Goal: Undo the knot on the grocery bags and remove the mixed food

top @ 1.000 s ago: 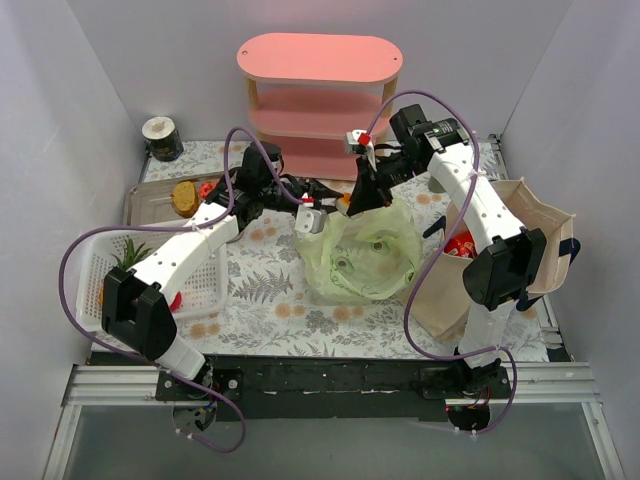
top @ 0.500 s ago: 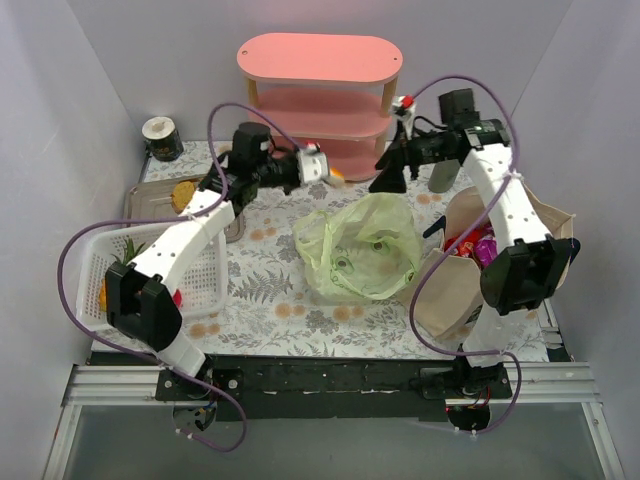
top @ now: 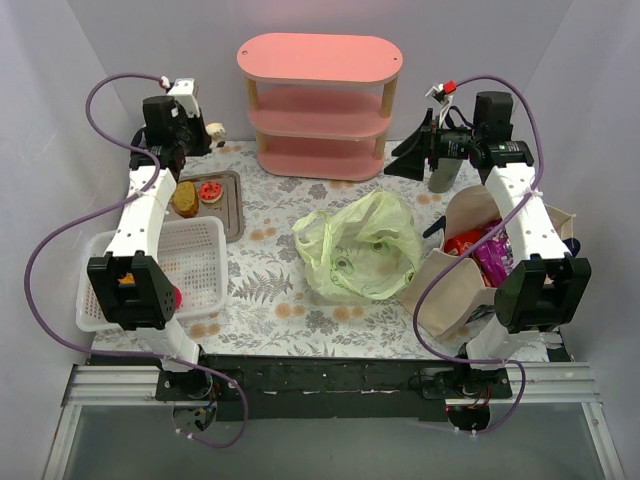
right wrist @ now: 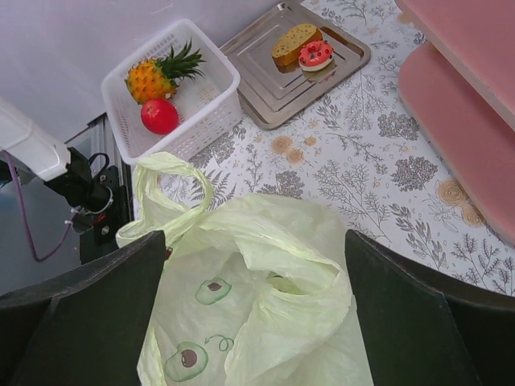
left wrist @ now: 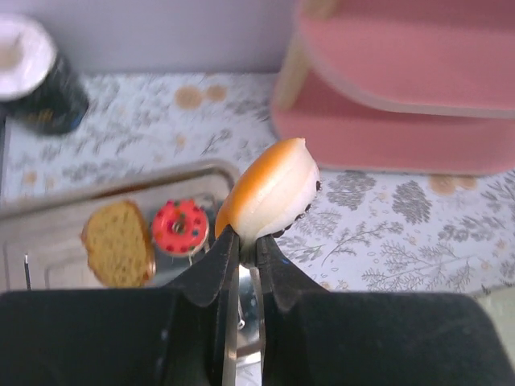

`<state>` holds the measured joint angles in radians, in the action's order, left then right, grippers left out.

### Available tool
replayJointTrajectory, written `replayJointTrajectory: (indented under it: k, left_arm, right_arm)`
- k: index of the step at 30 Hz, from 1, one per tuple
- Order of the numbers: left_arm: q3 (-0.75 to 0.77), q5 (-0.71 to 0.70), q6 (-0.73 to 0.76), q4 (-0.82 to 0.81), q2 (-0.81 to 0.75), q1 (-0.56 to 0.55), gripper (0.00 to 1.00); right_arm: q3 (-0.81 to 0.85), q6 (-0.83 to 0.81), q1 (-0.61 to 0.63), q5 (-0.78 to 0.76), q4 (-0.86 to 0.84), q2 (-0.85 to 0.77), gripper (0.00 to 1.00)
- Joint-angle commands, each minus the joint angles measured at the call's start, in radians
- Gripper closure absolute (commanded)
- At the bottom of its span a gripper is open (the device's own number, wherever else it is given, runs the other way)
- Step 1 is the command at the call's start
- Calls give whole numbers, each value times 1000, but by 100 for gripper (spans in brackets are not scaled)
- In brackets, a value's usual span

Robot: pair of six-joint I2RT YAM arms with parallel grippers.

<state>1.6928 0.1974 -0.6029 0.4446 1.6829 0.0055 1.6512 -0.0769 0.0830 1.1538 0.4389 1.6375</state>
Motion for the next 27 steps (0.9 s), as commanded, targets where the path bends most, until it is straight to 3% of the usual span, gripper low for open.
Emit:
replayJointTrajectory:
  k: [1, 5, 15, 19, 27]
  left_arm:
    - [-24, -237, -325, 28, -31, 117, 100]
    - [5, -201, -420, 69, 43, 224, 100]
    - [-105, -168, -419, 28, 150, 355, 100]
    - [-116, -147, -446, 8, 184, 376, 100]
    - [-96, -85, -341, -35, 288, 380, 100]
  right_arm:
    - [-5, 55, -3, 40, -77, -5, 2]
    - [-11, 51, 0, 34, -57, -13, 2]
    - [-77, -18, 14, -6, -2, -60, 2]
    - [-119, -29, 17, -20, 8, -87, 2]
    - [-146, -37, 17, -29, 6, -100, 2]
